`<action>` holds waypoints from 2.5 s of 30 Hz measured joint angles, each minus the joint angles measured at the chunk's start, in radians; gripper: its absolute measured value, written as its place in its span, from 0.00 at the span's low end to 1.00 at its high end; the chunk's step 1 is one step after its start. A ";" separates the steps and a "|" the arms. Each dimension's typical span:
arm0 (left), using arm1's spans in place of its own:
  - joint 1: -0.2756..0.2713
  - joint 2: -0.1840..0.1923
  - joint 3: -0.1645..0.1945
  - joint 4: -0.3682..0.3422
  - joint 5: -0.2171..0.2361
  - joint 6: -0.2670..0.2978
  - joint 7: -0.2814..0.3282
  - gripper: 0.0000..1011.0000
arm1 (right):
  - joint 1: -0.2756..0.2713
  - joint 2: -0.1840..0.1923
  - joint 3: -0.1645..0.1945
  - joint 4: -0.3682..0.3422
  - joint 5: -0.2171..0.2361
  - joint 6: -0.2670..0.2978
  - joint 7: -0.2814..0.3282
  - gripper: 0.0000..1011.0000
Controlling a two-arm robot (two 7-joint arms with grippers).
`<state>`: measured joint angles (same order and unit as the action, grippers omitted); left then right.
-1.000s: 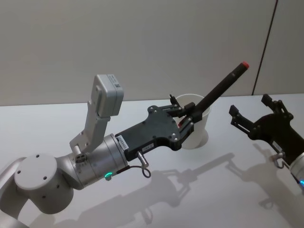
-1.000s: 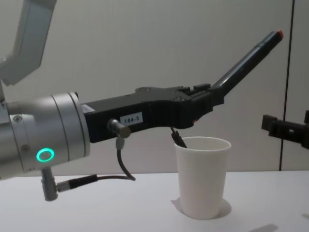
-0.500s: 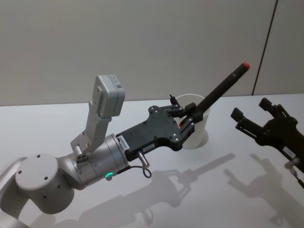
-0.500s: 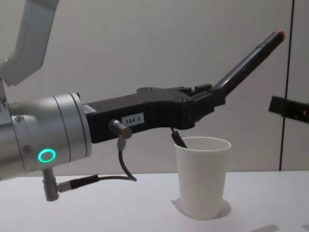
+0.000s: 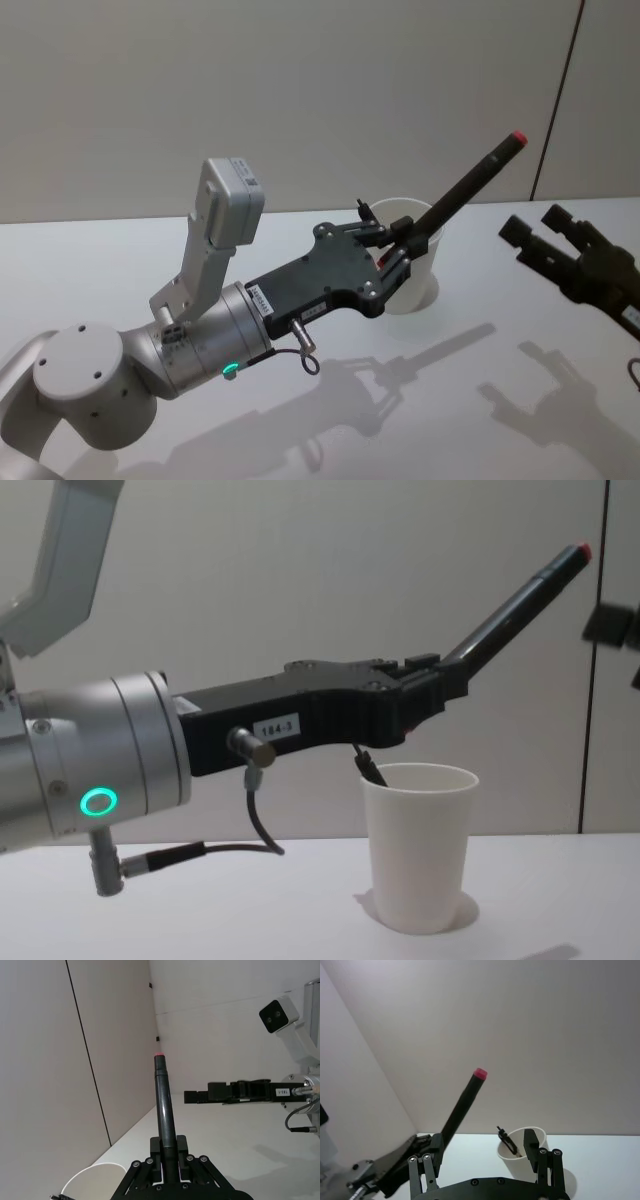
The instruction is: Place the pen into the pen holder.
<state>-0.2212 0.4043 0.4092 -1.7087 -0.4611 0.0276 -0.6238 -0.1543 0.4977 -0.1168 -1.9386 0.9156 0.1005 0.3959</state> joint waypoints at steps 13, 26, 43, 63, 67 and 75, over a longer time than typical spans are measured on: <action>0.000 0.000 0.000 0.000 0.001 0.000 0.000 0.18 | 0.022 -0.028 0.001 -0.012 0.197 0.040 -0.012 0.99; 0.000 0.000 0.000 0.000 0.000 0.000 0.000 0.18 | 0.079 -0.085 -0.032 0.002 0.261 0.067 -0.080 0.99; 0.000 0.000 0.000 0.000 0.000 0.000 0.000 0.18 | 0.134 -0.131 -0.081 0.033 0.238 0.107 -0.116 0.99; 0.000 0.000 0.000 0.000 0.000 0.000 0.000 0.18 | 0.162 -0.167 -0.122 0.068 0.219 0.094 -0.142 0.99; 0.000 0.000 0.000 0.000 0.000 0.000 0.000 0.18 | 0.164 -0.171 -0.126 0.072 0.219 0.091 -0.144 0.99; 0.000 0.000 0.000 0.000 0.000 0.000 0.000 0.18 | 0.168 -0.176 -0.131 0.078 0.219 0.085 -0.147 0.80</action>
<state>-0.2210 0.4044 0.4092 -1.7088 -0.4608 0.0277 -0.6237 0.0133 0.3212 -0.2476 -1.8610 1.1343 0.1855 0.2489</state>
